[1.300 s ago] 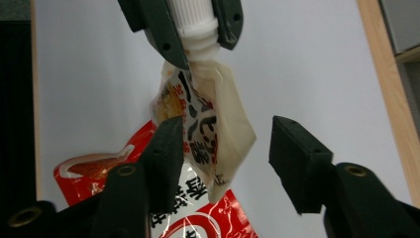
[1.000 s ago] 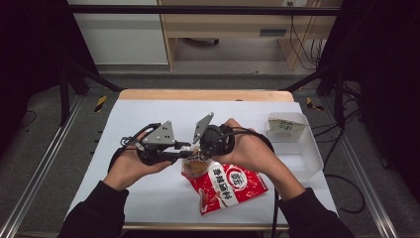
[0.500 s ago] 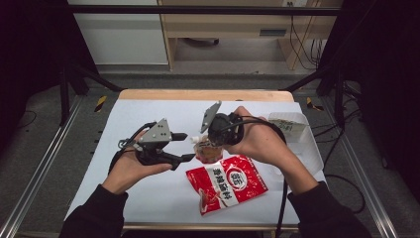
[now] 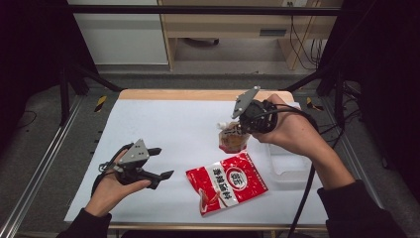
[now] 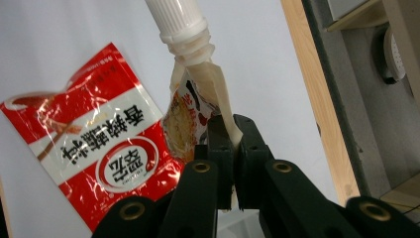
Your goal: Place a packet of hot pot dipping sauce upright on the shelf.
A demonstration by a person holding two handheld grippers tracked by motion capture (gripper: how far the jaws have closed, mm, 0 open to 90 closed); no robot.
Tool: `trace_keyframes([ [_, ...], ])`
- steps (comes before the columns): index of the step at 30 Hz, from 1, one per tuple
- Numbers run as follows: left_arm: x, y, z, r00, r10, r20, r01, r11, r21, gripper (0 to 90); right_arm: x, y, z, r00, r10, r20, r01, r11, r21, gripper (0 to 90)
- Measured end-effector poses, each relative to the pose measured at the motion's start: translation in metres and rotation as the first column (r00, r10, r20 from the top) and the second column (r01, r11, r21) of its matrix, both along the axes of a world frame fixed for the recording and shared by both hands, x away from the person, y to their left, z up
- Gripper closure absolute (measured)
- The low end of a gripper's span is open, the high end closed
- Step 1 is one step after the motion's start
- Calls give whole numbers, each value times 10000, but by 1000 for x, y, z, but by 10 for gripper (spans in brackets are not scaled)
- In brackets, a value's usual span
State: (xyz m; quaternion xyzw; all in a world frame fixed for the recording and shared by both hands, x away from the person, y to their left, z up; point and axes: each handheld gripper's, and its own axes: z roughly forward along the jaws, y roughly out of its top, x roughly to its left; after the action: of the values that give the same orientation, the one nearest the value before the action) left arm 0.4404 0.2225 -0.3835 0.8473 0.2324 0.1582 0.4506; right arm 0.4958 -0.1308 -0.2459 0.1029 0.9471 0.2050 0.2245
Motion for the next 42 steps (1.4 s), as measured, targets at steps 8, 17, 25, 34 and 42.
trace_keyframes([
  [8, -12, 31, -26, 9970, 759, -180, -761, 9971, -69, 156, 4, -34, -6, 9985, -552, -56, 550, 9983, -202, 879],
  [17, -16, 48, -47, 9898, 1397, -281, -1403, 9899, -191, 152, 8, -67, -9, 9942, -1072, -82, 1068, 9937, -324, 879],
  [25, -15, 52, -53, 9880, 1487, -421, -1491, 9888, -56, 151, 17, -87, -15, 9901, -1381, -235, 1369, 9894, -486, 880],
  [34, -14, 54, -55, 9869, 1531, -504, -1536, 9881, -56, 151, 27, -100, -10, 9866, -1617, -218, 1607, 9861, -434, 879],
  [42, -14, 55, -56, 9870, 1522, -513, -1527, 9882, -72, 151, 37, -110, -4, 9821, -1881, -41, 1875, 9801, -649, 879],
])
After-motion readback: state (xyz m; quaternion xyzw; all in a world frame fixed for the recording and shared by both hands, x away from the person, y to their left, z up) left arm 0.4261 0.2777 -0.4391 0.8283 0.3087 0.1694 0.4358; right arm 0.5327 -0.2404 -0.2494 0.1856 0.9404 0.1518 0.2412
